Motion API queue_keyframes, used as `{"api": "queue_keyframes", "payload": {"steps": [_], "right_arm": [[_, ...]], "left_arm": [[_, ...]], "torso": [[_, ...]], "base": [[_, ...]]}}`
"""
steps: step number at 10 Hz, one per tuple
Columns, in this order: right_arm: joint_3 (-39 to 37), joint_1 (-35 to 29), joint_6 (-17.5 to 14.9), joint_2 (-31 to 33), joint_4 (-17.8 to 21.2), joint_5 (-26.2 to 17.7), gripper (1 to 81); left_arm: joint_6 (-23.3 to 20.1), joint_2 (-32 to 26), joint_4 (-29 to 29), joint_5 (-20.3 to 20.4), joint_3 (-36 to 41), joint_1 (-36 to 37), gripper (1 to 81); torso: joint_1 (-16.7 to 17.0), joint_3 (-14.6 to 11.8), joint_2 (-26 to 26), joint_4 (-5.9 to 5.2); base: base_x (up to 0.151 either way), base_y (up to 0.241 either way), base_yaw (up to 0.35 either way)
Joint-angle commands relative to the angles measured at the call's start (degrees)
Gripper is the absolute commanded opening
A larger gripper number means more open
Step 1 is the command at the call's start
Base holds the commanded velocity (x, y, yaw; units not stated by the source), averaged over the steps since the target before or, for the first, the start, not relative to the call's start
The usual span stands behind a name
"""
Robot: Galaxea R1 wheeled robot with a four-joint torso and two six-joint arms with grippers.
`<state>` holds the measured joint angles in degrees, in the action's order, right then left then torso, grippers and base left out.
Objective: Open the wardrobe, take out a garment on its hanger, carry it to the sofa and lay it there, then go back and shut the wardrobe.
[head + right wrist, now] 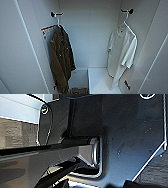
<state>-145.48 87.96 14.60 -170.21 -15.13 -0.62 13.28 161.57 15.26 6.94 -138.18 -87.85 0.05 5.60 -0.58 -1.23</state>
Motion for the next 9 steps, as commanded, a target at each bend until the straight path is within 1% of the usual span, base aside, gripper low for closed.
{"api": "queue_keyframes", "payload": {"steps": [1,3,9], "right_arm": [[0.47,-2.12,-0.1,0.19,-0.52,-3.07,81.1],[0.47,-2.12,-0.1,0.19,-0.52,-3.07,81.1],[0.47,-2.12,-0.1,0.19,-0.43,-3.07,81.1]], "left_arm": [[-0.53,-0.55,0.82,-2.63,0.37,2.02,81.1],[-0.53,-0.63,0.82,-2.63,0.37,2.02,81.1],[-0.53,-0.55,0.82,-2.63,0.37,2.02,81.1]], "torso": [[-0.05,0.0,0.0,0.0],[-0.08,0.02,0.02,0.0],[-0.05,0.02,0.0,0.0]], "base": [[0.077,-0.074,0.0],[0.077,-0.069,0.0],[0.076,0.0,0.0]]}}
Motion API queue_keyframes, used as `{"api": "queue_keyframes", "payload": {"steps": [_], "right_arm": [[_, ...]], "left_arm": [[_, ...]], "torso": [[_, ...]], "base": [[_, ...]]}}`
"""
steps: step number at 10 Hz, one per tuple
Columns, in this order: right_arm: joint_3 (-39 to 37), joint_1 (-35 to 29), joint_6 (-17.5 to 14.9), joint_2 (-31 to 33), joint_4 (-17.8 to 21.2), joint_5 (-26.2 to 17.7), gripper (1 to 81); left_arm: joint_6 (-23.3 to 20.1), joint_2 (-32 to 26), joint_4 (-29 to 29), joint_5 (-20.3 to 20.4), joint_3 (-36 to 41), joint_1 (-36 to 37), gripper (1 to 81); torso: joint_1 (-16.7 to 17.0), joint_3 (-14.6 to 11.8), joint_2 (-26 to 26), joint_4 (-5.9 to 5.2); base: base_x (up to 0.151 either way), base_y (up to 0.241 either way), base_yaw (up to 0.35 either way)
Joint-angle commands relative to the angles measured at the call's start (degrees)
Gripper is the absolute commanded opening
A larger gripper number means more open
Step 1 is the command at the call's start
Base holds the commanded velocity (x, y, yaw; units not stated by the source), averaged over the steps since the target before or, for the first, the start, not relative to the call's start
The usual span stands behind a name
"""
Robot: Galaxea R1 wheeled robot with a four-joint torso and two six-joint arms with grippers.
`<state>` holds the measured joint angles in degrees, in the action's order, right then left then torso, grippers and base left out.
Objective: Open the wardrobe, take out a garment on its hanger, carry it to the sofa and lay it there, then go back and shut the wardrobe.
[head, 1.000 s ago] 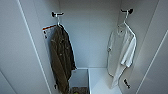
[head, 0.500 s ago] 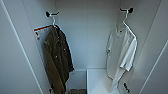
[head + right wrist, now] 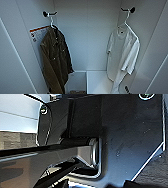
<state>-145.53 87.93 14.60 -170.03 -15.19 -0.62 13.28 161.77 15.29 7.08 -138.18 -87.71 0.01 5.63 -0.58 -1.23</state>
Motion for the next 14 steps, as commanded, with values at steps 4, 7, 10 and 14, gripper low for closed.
{"api": "queue_keyframes", "payload": {"steps": [4,7,10,14], "right_arm": [[0.52,-2.45,-0.1,-0.07,-0.28,-3.16,81.1],[0.52,-2.19,-0.01,-0.24,0.07,-3.07,81.1],[0.52,-2.45,-0.1,-0.42,0.07,-3.07,81.1],[0.52,-2.18,-0.1,-0.33,-0.19,-3.07,81.1]], "left_arm": [[-0.53,-0.74,0.8,-2.78,0.37,1.88,81.1],[-0.53,-0.57,0.88,-2.78,0.37,1.88,81.1],[-0.53,-0.57,0.8,-2.78,0.37,1.79,81.1],[-0.44,-0.57,0.62,-2.95,0.37,1.79,81.1]], "torso": [[-0.01,0.0,0.0,0.0],[-0.03,0.0,0.02,0.0],[-0.01,0.0,0.0,0.0],[-0.06,0.0,0.02,0.0]], "base": [[0.08,0.0,0.0],[0.08,0.0,0.0],[0.076,0.0,0.0],[0.018,0.0,0.0]]}}
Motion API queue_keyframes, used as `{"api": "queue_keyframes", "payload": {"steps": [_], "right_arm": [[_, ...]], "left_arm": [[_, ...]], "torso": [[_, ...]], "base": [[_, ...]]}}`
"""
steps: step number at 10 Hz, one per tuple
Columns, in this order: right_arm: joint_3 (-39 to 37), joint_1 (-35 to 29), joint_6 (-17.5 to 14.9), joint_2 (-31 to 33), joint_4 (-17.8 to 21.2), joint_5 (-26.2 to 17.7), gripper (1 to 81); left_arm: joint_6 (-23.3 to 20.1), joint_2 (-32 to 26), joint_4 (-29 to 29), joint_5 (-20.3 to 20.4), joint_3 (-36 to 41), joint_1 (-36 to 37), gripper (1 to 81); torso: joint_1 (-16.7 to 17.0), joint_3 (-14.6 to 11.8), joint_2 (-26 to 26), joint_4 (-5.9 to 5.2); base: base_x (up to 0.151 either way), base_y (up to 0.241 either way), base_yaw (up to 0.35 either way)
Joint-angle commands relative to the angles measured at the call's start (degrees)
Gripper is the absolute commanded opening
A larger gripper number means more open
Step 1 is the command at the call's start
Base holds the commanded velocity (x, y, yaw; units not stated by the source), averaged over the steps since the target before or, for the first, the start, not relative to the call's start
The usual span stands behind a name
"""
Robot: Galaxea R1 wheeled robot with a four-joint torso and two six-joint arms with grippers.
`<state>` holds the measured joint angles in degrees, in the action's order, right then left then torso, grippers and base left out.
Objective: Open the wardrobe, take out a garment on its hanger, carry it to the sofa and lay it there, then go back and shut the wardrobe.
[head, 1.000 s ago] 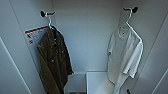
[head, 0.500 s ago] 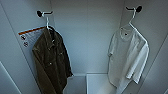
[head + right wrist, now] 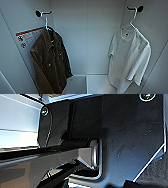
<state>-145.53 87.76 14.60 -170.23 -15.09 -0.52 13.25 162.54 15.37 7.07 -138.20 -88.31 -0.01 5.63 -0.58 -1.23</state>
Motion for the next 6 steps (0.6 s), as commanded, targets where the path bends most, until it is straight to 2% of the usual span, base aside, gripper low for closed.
{"api": "queue_keyframes", "payload": {"steps": [1,6], "right_arm": [[0.52,-2.01,-0.1,-0.14,-0.29,-3.17,81.1],[0.52,-1.93,-0.1,-0.14,-0.38,-3.17,81.1]], "left_arm": [[-0.42,-1.25,0.27,-2.94,0.39,2.39,81.1],[-0.42,-1.33,0.18,-2.76,0.21,2.39,81.1]], "torso": [[0.0,0.0,0.0,0.0],[0.01,0.0,0.0,0.0]], "base": [[0.0,0.0,0.0],[0.0,0.0,0.0]]}}
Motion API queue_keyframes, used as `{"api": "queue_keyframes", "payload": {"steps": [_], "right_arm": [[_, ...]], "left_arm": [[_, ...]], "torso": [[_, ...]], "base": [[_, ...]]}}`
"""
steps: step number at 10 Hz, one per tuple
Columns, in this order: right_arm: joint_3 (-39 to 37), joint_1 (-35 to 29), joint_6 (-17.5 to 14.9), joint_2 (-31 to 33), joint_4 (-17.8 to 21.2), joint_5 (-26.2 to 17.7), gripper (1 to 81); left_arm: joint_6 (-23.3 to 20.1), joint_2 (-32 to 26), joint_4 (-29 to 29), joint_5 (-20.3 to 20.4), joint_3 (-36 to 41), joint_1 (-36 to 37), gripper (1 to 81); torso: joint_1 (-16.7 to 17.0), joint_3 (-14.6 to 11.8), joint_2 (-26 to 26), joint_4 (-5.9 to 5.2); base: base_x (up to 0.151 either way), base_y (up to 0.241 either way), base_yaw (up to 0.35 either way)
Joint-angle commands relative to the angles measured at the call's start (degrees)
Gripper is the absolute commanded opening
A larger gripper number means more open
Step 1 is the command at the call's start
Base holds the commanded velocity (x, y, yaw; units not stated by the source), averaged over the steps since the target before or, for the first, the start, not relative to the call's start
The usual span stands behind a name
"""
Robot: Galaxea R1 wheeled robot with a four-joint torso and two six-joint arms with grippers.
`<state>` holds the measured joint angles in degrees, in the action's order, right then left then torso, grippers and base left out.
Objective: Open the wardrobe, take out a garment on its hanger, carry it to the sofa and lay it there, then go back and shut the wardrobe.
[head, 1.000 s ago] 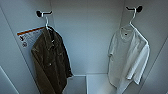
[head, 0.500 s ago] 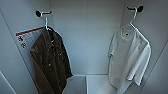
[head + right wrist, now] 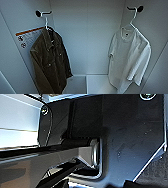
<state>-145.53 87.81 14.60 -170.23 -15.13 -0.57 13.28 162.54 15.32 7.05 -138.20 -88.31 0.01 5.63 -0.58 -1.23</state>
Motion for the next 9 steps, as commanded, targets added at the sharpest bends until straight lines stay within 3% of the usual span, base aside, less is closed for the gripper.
{"api": "queue_keyframes", "payload": {"steps": [1,9], "right_arm": [[0.52,-1.97,-0.1,-0.22,-0.43,-3.12,81.1],[0.52,-1.97,-0.1,-0.31,-0.43,-3.12,81.1]], "left_arm": [[-0.44,-1.33,0.23,-2.74,0.21,2.31,81.1],[-0.44,-1.42,0.41,-2.74,0.21,2.39,81.1]], "torso": [[-0.01,0.0,0.0,0.0],[-0.01,-0.02,-0.02,0.0]], "base": [[0.0,0.0,0.0],[0.016,0.0,0.0]]}}
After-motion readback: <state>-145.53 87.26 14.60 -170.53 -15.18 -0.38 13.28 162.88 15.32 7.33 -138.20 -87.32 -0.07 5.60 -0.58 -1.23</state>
